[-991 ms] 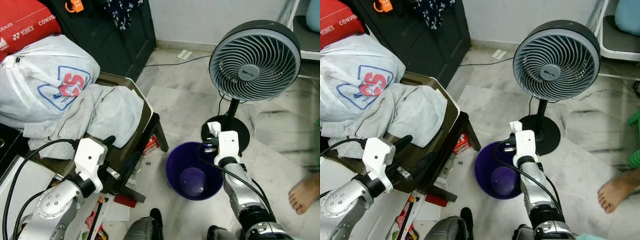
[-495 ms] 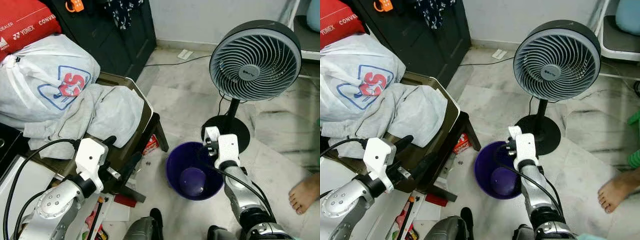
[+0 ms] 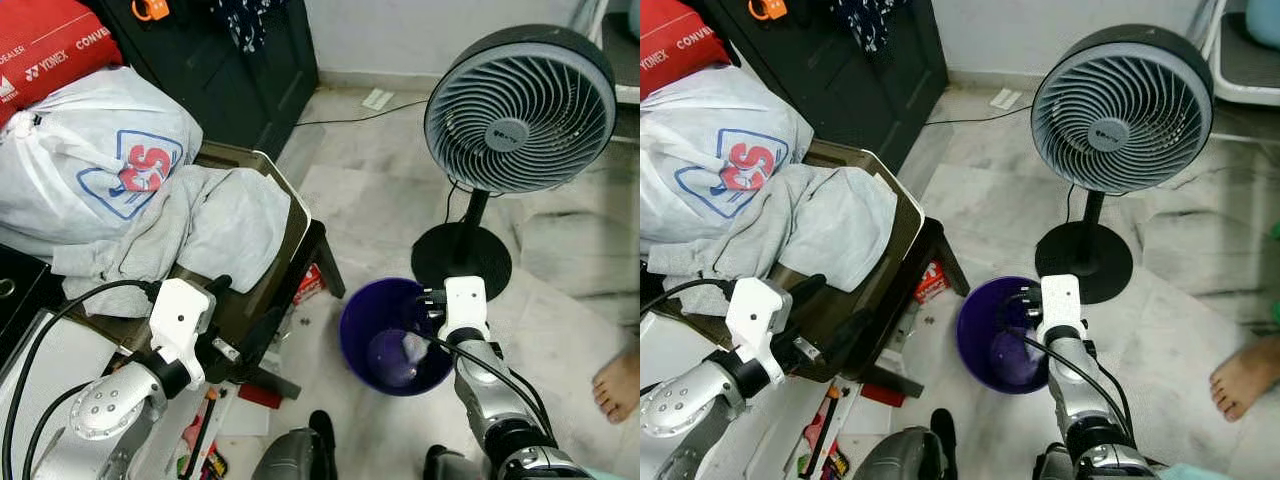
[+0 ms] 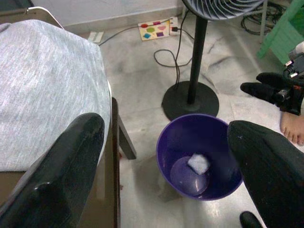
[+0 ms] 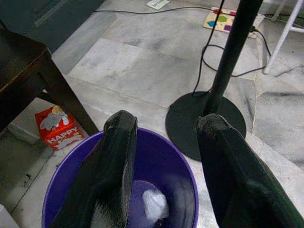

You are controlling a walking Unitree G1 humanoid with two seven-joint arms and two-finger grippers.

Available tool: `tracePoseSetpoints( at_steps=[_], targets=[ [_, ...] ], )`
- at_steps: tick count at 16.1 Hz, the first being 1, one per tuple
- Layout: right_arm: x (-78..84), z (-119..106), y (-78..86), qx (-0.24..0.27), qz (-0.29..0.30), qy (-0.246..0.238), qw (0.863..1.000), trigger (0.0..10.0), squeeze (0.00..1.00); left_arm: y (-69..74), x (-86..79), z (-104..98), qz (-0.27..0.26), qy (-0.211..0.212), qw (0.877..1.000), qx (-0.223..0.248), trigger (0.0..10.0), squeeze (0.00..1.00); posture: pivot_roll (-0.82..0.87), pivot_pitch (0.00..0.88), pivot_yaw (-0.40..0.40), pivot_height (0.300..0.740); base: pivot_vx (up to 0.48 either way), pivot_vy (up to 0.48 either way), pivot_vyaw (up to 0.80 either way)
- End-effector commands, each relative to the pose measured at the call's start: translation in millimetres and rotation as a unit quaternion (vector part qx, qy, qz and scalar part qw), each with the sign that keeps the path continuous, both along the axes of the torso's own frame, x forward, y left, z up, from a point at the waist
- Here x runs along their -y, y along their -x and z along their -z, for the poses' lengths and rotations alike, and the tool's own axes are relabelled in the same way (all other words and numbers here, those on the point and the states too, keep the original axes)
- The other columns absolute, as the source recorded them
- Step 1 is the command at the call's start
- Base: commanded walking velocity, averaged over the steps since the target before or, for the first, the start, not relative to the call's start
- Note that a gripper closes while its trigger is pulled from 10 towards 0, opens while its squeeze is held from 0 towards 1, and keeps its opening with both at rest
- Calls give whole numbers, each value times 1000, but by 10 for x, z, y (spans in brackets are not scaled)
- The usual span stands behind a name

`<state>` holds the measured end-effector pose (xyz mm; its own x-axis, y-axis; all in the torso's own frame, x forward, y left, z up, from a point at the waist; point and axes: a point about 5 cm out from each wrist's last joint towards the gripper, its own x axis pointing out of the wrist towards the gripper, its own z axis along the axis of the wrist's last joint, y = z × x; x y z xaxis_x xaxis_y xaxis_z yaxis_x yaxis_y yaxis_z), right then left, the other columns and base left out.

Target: Clean up the room

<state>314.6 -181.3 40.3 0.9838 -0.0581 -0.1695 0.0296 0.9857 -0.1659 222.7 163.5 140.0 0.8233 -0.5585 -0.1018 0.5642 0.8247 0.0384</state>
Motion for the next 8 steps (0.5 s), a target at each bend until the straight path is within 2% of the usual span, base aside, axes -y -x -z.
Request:
tracePoseSetpoints(
  at_steps=[1, 3, 4, 5, 6, 7, 8],
  targets=[
    [-42, 51, 29, -8, 0, -5, 1000, 10000, 67, 17, -54, -8, -5, -9, 1000, -4, 10000, 0, 187, 296, 250, 740, 0, 0, 0],
    [-25, -9, 3, 8, -2, -4, 1000, 10000, 67, -10, -23, -8, -2, -6, 1000, -1, 10000, 0, 171, 285, 240, 740, 0, 0, 0],
    [-28, -52, -11, 20, -7, -8, 1000, 10000, 153, -31, -2, -5, -2, -3, 1000, 2, 10000, 0, 156, 272, 228, 740, 0, 0, 0],
    [-22, -75, -19, 26, -7, -9, 1000, 10000, 659, -51, 16, 1, -2, 0, 1000, 4, 10000, 0, 143, 262, 218, 740, 0, 0, 0],
    [-48, -147, -32, 48, -15, -22, 999, 10000, 1000, -97, 53, -2, -5, 7, 1000, 13, 10000, 0, 113, 234, 194, 740, 0, 0, 0],
    [-68, -192, -37, 59, -19, -22, 998, 10000, 1000, -129, 73, -4, -8, 12, 1000, 19, 10000, 0, 98, 219, 182, 740, 0, 0, 0],
    [-88, -258, -47, 74, -19, -26, 997, 10000, 761, -176, 99, -2, -15, 18, 999, 25, 10000, 0, 79, 199, 167, 740, 0, 0, 0]
  ],
)
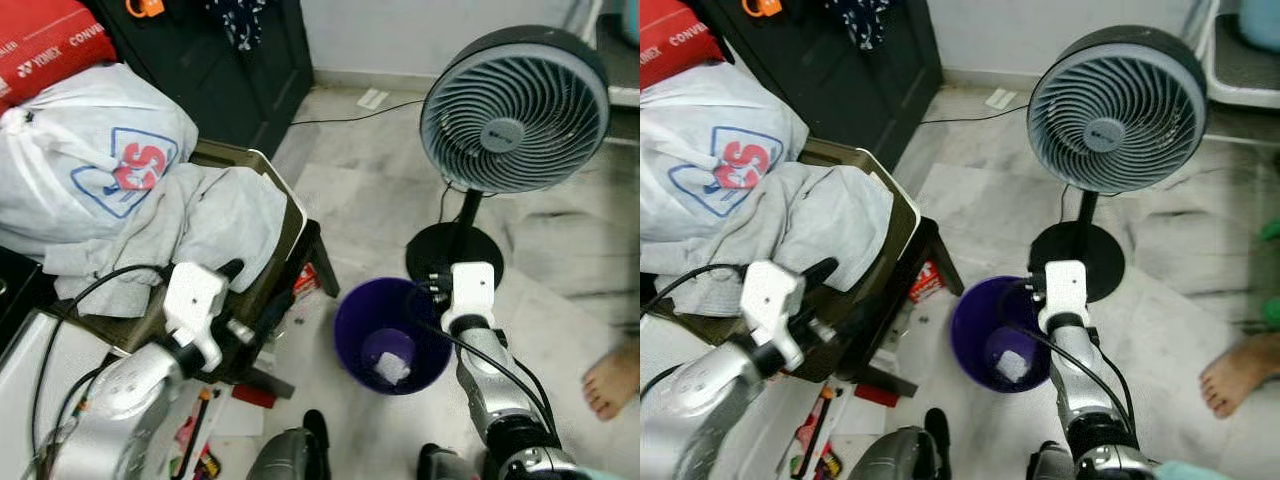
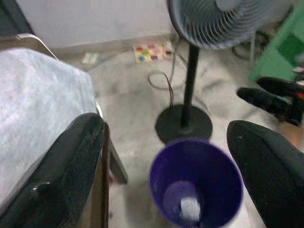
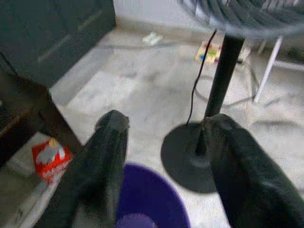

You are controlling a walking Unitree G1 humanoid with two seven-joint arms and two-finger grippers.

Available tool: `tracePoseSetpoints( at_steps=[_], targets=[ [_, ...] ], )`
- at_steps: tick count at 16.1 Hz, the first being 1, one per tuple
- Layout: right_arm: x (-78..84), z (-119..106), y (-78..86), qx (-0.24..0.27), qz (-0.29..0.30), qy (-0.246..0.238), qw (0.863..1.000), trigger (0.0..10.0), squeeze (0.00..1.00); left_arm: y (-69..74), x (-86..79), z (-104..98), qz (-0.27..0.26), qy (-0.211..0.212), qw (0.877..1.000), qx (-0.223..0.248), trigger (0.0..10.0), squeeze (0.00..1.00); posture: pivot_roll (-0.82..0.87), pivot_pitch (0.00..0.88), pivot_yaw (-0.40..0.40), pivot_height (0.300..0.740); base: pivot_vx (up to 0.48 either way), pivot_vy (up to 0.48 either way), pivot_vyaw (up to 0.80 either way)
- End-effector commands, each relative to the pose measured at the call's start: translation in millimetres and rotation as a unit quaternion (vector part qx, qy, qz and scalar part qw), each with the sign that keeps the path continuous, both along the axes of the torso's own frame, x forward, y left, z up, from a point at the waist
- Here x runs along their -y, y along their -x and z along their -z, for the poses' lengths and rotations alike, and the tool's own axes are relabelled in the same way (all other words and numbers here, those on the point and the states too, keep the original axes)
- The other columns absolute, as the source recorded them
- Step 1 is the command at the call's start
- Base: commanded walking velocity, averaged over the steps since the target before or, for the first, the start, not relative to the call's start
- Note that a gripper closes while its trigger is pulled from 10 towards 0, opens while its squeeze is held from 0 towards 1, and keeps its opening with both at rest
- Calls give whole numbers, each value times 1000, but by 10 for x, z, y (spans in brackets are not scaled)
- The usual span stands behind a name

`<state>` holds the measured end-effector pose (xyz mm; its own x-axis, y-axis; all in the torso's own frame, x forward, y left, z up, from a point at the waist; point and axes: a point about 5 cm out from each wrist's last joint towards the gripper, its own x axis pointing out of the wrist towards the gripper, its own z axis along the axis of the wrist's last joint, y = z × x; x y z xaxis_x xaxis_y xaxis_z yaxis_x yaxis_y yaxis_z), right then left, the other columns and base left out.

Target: Clean up the room

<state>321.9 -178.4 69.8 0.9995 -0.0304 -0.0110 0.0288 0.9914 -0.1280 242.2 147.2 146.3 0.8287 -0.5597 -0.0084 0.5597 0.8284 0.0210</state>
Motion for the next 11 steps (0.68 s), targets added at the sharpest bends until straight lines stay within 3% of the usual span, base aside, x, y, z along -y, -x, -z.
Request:
tracePoseSetpoints(
  at_steps=[1, 8, 11],
  targets=[
    [-91, -55, 23, 15, -9, -11, 1000, 10000, 0, -22, -47, 56, -21, -8, 1000, -2, 10000, 0, 61, 180, 154, 740, 0, 0, 0],
    [-281, -465, 23, 82, -38, -14, 996, 10000, 0, -249, 60, 86, -58, 25, 998, 31, 10000, 0, -23, 70, 76, 740, 0, 0, 0],
    [-240, -503, 72, 85, -28, 1, 996, 10000, 0, -213, 126, 146, -78, 41, 996, 32, 10000, 0, -28, 41, 41, 740, 0, 0, 0]
  ],
)
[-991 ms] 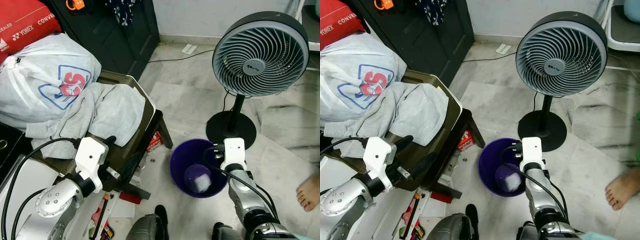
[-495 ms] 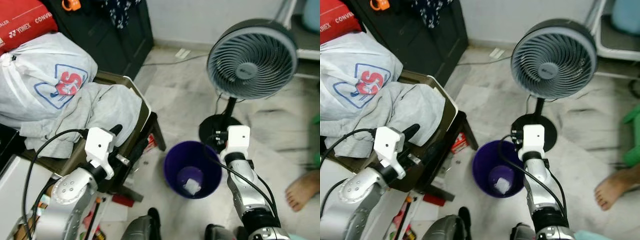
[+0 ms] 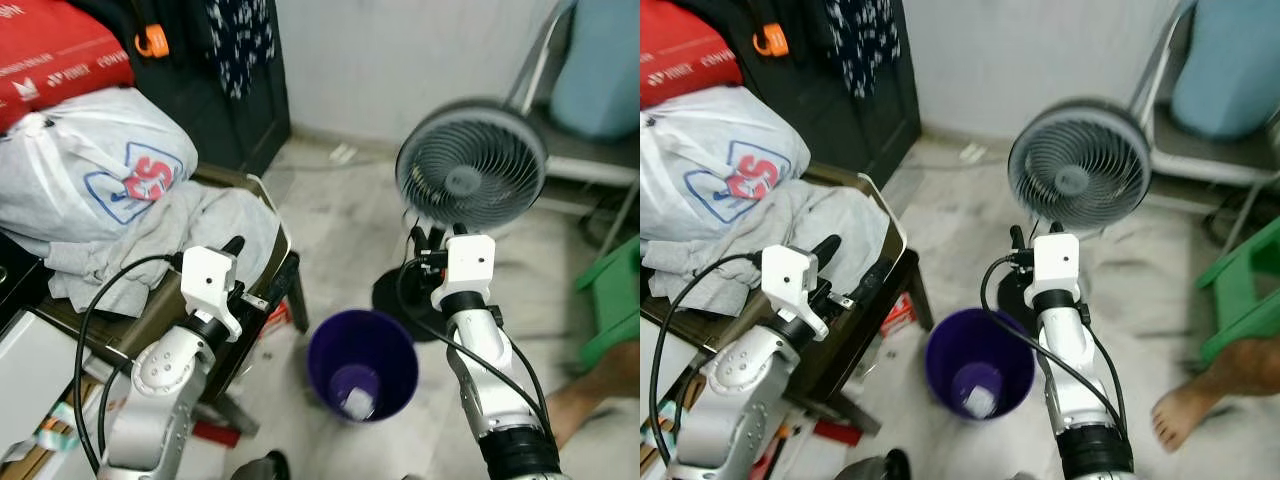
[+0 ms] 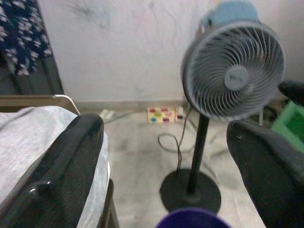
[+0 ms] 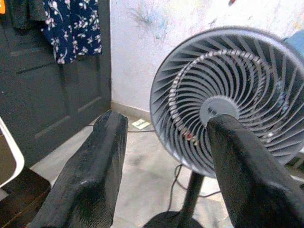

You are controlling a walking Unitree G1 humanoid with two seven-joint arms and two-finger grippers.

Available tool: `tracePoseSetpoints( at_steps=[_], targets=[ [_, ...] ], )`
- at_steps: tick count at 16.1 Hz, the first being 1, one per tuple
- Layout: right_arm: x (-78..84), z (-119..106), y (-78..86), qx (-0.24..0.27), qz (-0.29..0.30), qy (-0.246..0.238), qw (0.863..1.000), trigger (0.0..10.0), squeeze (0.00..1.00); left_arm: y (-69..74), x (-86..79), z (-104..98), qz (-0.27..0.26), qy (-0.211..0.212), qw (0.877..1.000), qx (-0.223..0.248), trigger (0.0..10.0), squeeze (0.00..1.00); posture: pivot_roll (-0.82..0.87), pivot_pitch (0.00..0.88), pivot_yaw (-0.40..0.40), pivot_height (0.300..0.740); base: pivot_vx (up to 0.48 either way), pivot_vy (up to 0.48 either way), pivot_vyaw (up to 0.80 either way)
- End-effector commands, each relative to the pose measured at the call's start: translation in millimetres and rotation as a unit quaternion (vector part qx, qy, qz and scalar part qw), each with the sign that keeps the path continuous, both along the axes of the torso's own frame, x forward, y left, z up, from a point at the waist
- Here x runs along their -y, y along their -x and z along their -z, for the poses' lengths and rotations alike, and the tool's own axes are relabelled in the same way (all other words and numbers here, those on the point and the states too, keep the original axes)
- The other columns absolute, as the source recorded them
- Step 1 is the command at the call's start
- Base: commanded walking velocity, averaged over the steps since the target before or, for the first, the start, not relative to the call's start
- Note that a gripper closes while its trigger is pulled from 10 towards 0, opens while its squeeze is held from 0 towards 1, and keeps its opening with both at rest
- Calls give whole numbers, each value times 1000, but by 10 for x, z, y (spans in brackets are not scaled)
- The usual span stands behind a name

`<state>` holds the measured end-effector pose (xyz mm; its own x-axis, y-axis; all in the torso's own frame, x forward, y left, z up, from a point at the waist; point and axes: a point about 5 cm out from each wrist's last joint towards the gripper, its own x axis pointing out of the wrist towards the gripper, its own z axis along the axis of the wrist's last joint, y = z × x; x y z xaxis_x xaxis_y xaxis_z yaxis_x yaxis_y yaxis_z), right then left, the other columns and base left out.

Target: Clean up the room

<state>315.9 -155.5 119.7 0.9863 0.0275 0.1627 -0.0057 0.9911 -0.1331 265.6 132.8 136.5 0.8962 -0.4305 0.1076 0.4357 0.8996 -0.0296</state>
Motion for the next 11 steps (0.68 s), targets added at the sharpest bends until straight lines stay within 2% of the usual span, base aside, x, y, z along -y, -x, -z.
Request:
tracePoseSetpoints(
  at_steps=[1, 4, 8, 11],
  targets=[
    [-3, -7, 17, -3, 2, -3, 1000, 10000, 0, 34, -3, 60, -5, -10, 1000, -7, 10000, 0, -28, 40, 40, 740, 0, 0, 0],
    [11, -46, 51, -1, -3, 18, 1000, 10000, 0, 73, 27, 146, -14, -7, 1000, -11, 10000, 0, -27, 32, 30, 740, 0, 0, 156],
    [-90, -56, 18, -7, -22, 19, 1000, 10000, 0, -19, 26, 83, -20, -6, 1000, 4, 10000, 0, -26, 33, 21, 740, 0, 0, 800],
    [-26, -67, -13, -8, -10, 16, 1000, 10000, 0, 34, -31, 151, -22, -15, 1000, -4, 10000, 0, -26, 29, 39, 740, 0, 0, 800]
  ],
)
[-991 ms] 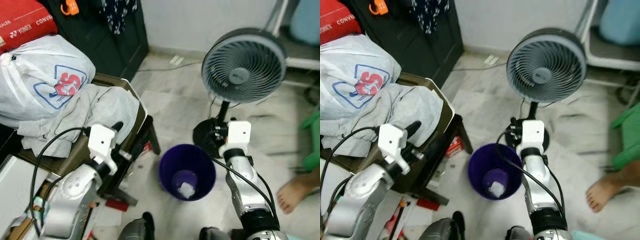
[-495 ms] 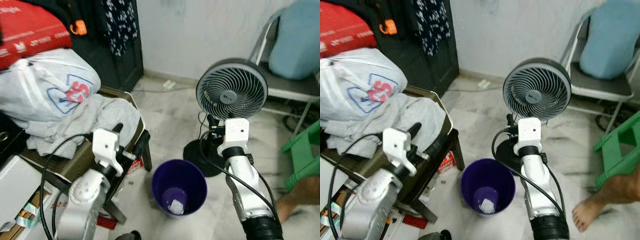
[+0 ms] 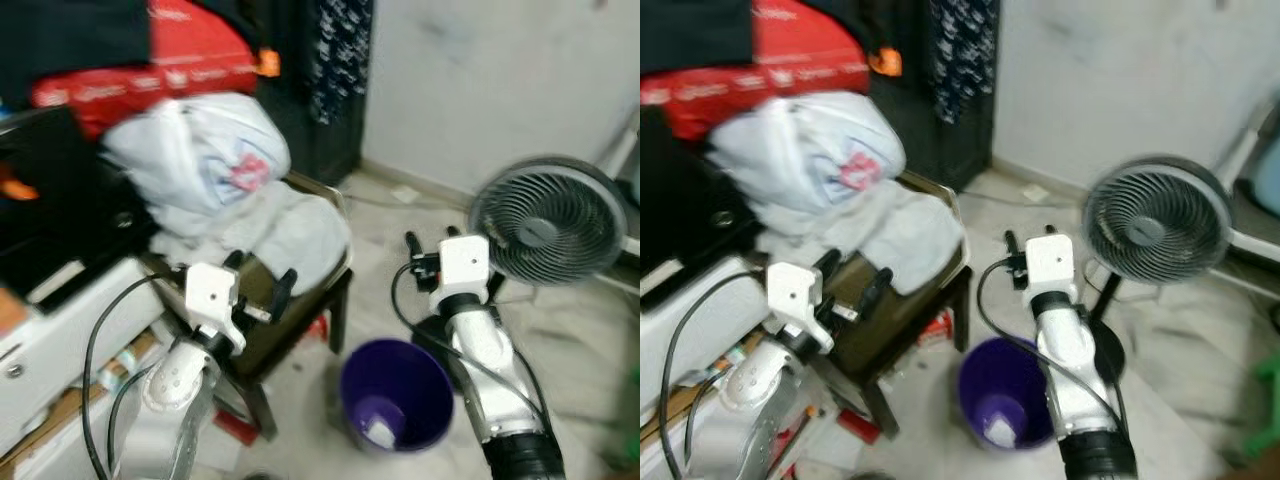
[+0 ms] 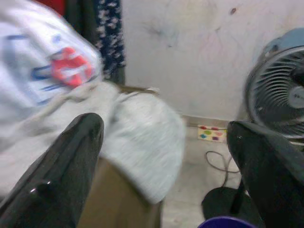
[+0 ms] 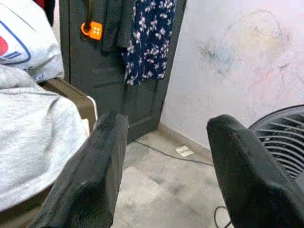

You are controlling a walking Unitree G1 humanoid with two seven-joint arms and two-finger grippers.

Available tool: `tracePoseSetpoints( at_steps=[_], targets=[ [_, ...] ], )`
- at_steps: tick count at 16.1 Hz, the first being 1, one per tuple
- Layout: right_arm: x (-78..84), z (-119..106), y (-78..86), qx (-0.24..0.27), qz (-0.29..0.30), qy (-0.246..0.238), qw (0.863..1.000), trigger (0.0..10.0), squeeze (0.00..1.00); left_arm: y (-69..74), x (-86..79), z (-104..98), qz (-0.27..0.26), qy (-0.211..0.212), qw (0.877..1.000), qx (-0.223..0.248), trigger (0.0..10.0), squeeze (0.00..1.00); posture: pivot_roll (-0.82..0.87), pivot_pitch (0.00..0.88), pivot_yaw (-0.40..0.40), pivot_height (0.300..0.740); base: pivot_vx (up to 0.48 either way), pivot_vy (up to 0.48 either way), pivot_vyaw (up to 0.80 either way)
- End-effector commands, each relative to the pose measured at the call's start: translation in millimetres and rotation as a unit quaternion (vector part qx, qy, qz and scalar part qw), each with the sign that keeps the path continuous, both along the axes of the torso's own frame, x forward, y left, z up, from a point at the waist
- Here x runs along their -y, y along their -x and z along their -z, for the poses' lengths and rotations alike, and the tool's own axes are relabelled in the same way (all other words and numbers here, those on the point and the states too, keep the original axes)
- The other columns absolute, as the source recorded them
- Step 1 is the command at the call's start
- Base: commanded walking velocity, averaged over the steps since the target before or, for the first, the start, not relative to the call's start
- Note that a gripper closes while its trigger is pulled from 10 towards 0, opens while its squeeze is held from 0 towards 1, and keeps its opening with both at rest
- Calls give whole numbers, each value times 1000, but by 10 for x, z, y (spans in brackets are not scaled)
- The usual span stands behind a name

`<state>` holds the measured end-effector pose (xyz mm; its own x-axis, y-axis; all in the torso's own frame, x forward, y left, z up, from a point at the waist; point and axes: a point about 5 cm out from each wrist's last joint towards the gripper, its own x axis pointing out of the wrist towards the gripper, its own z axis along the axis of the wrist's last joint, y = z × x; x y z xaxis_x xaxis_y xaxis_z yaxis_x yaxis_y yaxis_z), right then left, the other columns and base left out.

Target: Clean up the room

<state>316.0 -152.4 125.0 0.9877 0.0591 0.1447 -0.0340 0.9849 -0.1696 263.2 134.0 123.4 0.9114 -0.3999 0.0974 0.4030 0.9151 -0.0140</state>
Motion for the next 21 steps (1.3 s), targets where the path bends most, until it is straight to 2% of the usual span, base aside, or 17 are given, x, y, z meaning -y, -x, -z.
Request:
tracePoseSetpoints(
  at_steps=[1, 5, 7, 10, 15, 21],
  targets=[
    [16, -5, -11, -2, 6, -4, 1000, 10000, 0, 8, -19, 35, -2, -9, 1000, -5, 10000, 0, -26, 27, 43, 740, 0, 0, 800],
    [-34, 21, -16, -5, 1, -7, 1000, 10000, 0, -102, -33, -7, -5, -11, 1000, 6, 10000, 0, -24, 8, 39, 740, 0, 0, 800],
    [-52, 26, -34, -6, -2, -7, 1000, 10000, 0, -113, -32, -8, -10, -9, 1000, 9, 10000, 0, -20, 0, 36, 740, 0, 0, 800],
    [-68, 4, -67, -4, -8, -6, 1000, 10000, 0, -101, -52, 12, -29, -11, 999, 8, 10000, 0, -16, 0, 24, 740, 0, 0, 800],
    [-140, 68, -3, -9, -22, -4, 1000, 10000, 0, -55, -90, 72, -61, -20, 998, 3, 10000, 0, -20, 14, 20, 740, 0, 0, 798],
    [-120, 94, 46, -14, -21, -1, 1000, 10000, 0, -10, -94, 86, -62, -35, 997, 0, 10000, 0, -21, 56, 22, 740, 0, 0, 697]
  ],
)
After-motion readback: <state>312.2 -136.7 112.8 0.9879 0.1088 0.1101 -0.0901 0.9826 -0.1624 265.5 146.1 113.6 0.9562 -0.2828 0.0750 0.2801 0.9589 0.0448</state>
